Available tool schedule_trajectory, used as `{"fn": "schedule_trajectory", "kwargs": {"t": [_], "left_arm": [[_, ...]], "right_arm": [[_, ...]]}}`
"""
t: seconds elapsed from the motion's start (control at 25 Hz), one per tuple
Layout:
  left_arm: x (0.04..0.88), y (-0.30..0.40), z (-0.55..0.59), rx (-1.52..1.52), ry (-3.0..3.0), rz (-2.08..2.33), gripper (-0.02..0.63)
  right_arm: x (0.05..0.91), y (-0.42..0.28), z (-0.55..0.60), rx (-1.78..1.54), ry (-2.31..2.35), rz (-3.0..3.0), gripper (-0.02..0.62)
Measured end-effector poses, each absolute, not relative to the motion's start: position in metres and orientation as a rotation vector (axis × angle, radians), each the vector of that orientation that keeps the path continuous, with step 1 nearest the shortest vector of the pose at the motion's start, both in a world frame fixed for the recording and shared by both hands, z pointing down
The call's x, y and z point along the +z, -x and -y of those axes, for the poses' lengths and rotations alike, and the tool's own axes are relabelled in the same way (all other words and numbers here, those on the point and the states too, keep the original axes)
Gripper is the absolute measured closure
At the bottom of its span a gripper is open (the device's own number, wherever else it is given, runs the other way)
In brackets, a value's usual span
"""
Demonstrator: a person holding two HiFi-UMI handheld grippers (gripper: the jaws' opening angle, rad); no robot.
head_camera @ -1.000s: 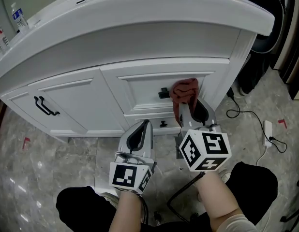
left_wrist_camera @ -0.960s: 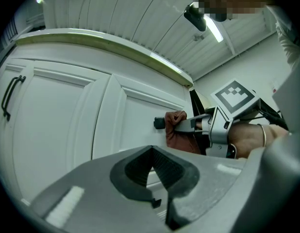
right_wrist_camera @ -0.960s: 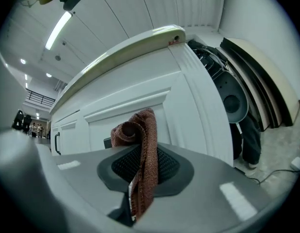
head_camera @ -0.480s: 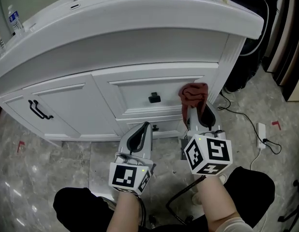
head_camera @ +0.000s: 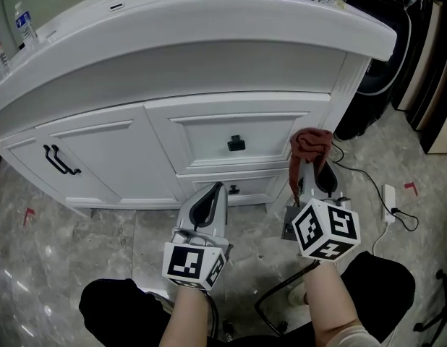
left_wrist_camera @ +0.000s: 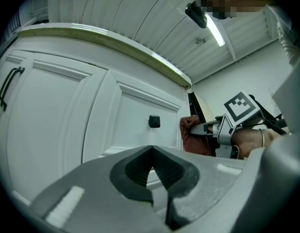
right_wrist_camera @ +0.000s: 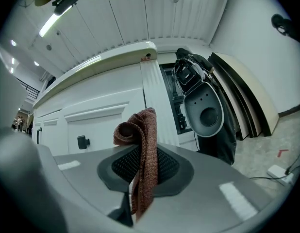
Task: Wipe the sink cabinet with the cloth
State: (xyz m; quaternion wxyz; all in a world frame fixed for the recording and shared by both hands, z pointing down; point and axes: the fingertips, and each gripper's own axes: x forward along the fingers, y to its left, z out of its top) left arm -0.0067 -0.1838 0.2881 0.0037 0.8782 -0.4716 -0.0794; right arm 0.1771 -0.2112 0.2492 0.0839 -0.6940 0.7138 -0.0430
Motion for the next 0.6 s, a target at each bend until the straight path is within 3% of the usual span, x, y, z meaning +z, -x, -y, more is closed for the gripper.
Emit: {"fn": "schedule_trajectory", "kwargs": {"t": [0.6], "left_arm": [[0.313, 0.094, 0.177, -0.192, -2.62, 1.651, 0.606]], "right_arm": [[0.309, 0.018, 0.213, -0.304, 1.624, -2.528, 0.512]]}}
